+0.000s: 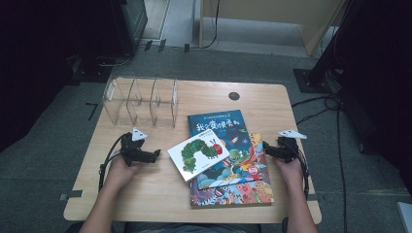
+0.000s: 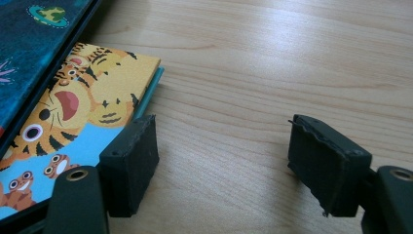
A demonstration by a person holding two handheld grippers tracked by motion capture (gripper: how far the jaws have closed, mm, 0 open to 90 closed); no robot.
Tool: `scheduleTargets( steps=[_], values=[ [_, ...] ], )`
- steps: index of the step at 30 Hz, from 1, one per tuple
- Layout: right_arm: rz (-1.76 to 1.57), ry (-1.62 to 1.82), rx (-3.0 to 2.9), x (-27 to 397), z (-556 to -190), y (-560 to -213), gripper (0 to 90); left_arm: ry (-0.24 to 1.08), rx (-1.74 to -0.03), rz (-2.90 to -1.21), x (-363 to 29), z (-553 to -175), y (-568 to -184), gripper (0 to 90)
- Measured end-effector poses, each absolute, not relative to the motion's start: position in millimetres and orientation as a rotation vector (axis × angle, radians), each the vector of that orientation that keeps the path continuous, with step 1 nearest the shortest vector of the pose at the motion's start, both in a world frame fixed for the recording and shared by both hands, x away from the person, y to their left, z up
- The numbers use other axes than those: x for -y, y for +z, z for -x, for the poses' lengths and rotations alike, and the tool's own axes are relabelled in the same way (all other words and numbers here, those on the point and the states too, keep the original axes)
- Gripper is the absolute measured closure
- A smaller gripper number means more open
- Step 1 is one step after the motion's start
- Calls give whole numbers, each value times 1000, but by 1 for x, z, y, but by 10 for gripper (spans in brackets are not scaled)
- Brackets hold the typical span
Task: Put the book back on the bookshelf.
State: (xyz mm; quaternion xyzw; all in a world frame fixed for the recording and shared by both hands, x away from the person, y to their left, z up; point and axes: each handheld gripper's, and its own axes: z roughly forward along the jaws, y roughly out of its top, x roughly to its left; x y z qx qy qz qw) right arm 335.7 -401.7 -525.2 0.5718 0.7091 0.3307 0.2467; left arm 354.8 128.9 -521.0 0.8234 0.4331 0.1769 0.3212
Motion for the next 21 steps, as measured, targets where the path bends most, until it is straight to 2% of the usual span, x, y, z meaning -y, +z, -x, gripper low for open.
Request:
scheduleTargets(
  steps=[7, 8, 9, 10, 11, 12, 14, 16, 17, 19, 21],
  values=[
    [-1561, 901, -1937, 402, -335, -525, 271, 465, -1135, -2165, -129, -354, -521, 1],
    [-1565, 897, -1940, 402, -335, -524, 292, 465, -1126, -2161, -130, -353, -519, 31],
    [-1565, 897, -1940, 402, -335, -524, 292, 465, -1126, -2161, -130, -353, -519, 135],
    [-1572, 892, -1943, 402, -335, -523, 318, 468, -1122, -2151, -132, -352, -516, 135],
    [-1589, 894, -1949, 404, -335, -521, 377, 464, -1148, -2145, -133, -352, -513, 303],
    [-1604, 901, -1949, 405, -334, -519, 393, 463, -1159, -2155, -133, -351, -511, 325],
    [-1627, 932, -1961, 407, -333, -515, 474, 452, -1173, -2177, -133, -350, -507, 465],
    [-1641, 972, -1957, 407, -330, -509, 545, 412, -1169, -2188, -132, -351, -505, 491],
    [-1641, 972, -1957, 407, -330, -509, 545, 386, -1161, -2203, -131, -352, -503, 491],
    [-1626, 1015, -1966, 404, -323, -501, 644, 366, -1140, -2208, -128, -351, -496, 578],
    [-1607, 1049, -1979, 400, -318, -496, 694, 350, -1127, -2209, -128, -351, -494, 655]
  ],
)
